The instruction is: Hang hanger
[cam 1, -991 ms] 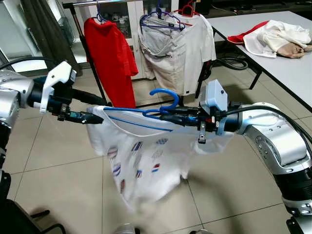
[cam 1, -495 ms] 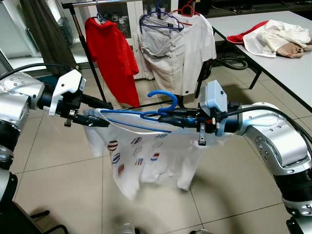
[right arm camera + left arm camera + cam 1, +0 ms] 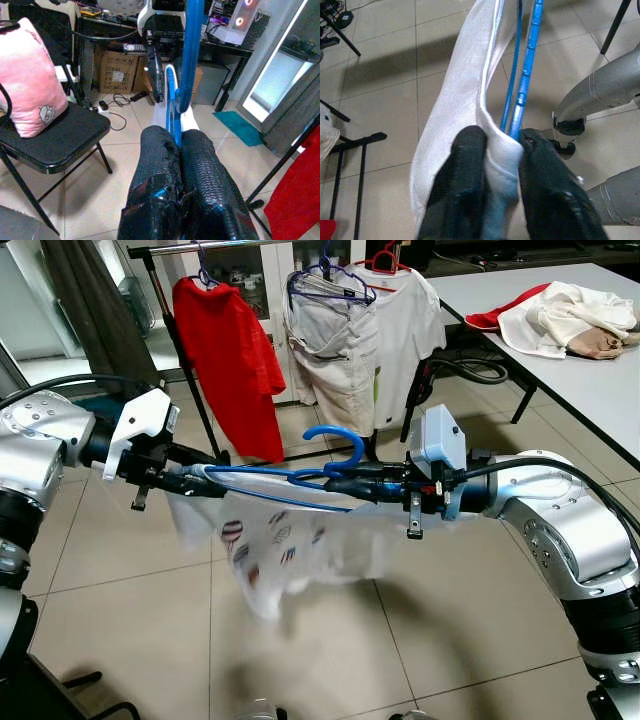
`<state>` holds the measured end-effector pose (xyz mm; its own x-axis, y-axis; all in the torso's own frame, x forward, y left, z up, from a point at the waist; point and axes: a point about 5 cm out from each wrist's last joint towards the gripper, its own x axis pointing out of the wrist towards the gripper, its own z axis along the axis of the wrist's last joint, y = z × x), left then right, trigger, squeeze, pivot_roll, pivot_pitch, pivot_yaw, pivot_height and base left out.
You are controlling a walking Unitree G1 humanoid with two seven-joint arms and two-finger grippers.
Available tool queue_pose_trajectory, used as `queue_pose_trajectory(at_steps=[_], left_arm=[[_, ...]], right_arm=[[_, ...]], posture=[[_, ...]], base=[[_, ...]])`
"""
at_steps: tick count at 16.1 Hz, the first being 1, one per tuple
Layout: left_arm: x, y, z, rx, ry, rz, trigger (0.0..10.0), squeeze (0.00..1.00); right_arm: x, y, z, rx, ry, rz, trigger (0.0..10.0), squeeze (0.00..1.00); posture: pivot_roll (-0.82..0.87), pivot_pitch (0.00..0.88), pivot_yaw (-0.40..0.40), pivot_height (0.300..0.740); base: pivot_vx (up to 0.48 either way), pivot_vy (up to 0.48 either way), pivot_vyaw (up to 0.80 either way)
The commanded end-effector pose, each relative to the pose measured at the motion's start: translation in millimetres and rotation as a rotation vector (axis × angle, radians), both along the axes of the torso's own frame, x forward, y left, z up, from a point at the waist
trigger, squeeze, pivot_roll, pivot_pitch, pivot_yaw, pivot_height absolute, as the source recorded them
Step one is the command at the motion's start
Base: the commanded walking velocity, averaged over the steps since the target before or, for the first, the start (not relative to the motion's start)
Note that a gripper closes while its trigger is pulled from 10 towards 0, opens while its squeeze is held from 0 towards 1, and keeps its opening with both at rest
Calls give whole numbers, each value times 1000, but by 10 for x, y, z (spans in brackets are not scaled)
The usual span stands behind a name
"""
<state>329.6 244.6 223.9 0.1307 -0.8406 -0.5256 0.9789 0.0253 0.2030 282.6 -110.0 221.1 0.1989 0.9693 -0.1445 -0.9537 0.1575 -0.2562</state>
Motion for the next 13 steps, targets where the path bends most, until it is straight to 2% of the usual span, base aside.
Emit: queue_pose_trajectory(at_steps=[1, 7, 8, 9, 12, 13], left_arm=[[-7, 23, -28, -4, 14, 12, 0, 0], [-31, 35, -108, -78, 28, 34, 0, 0], [-35, 35, -114, -95, 34, 39, 0, 0], [-40, 39, -121, -100, 38, 43, 0, 0], [-52, 76, -156, -126, 63, 76, 0, 0], [-60, 108, -192, -126, 70, 101, 0, 0]], right_arm=[[-26, 33, 40, 16, -12, 24, 10000, 0], [-25, 28, 50, 28, -2, 22, 10000, 0], [-25, 27, 55, 32, 6, 24, 10000, 204], [-14, 22, 60, 35, 8, 16, 10000, 1000], [22, -15, 76, 36, 13, -1, 10000, 1000], [62, -72, 101, 41, -3, -29, 10000, 1000]], posture=[[-15, 0, 109, 740], [-19, 0, 107, 740], [-19, 0, 105, 740], [-19, 0, 105, 740], [-19, 0, 105, 740], [-18, 0, 104, 740]], base=[[0, 0, 0], [0, 0, 0], [0, 0, 0], [0, 0, 0], [0, 0, 0], [0, 0, 0]])
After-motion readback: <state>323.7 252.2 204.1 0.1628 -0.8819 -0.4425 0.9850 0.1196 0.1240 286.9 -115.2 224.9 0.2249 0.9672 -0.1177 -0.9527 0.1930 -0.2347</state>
